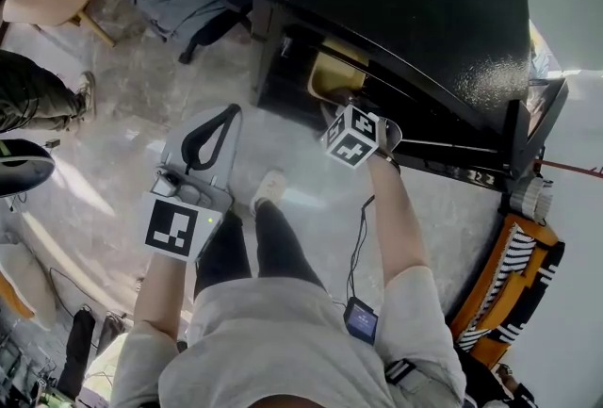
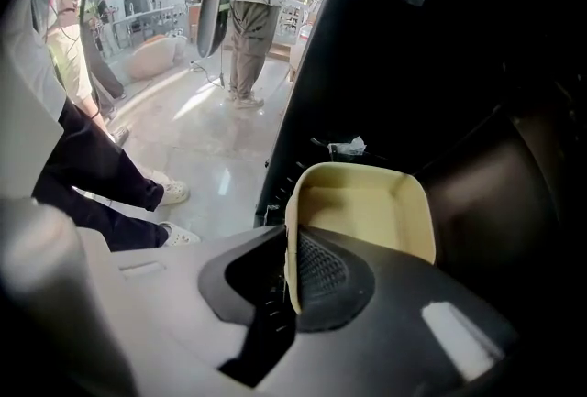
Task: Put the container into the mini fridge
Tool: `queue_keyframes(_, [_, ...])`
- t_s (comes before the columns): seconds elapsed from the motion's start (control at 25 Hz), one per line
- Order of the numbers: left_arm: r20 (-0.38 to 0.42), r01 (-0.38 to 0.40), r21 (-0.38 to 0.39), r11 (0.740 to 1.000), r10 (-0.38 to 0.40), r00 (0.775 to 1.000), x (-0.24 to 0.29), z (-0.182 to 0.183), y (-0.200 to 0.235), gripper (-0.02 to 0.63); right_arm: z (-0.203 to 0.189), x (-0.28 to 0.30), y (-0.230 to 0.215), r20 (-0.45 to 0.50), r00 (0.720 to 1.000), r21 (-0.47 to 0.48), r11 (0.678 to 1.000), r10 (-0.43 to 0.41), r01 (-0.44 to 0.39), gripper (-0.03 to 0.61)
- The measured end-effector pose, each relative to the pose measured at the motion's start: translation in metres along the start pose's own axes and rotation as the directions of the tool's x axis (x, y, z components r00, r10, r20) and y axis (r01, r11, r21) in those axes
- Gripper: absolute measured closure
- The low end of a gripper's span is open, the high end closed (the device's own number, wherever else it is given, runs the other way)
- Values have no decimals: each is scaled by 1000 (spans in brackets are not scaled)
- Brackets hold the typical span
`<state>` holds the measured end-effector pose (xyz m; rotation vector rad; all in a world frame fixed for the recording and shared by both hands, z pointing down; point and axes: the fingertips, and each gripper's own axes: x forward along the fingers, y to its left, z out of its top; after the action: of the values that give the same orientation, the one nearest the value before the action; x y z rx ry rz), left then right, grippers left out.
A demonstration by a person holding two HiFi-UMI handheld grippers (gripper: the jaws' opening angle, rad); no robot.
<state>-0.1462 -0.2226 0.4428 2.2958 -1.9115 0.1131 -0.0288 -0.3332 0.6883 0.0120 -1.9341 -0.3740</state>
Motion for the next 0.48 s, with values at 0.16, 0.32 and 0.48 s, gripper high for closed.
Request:
queue_keyframes(0.16, [-2, -8, 2, 1000, 8, 1000, 3, 0, -1, 612, -3, 0, -10, -9, 1000, -14, 1000, -22, 22, 546])
queue_keyframes(0.32, [-4, -22, 0, 1000, 22, 1000, 5, 0, 0, 612, -3, 1, -21, -10, 999, -24, 998, -52, 51, 540])
queue_keyframes(0.48, [-6, -32, 2, 999, 32, 999, 8, 0, 2, 612, -4, 5, -31, -18, 997, -29, 997, -75, 74, 537])
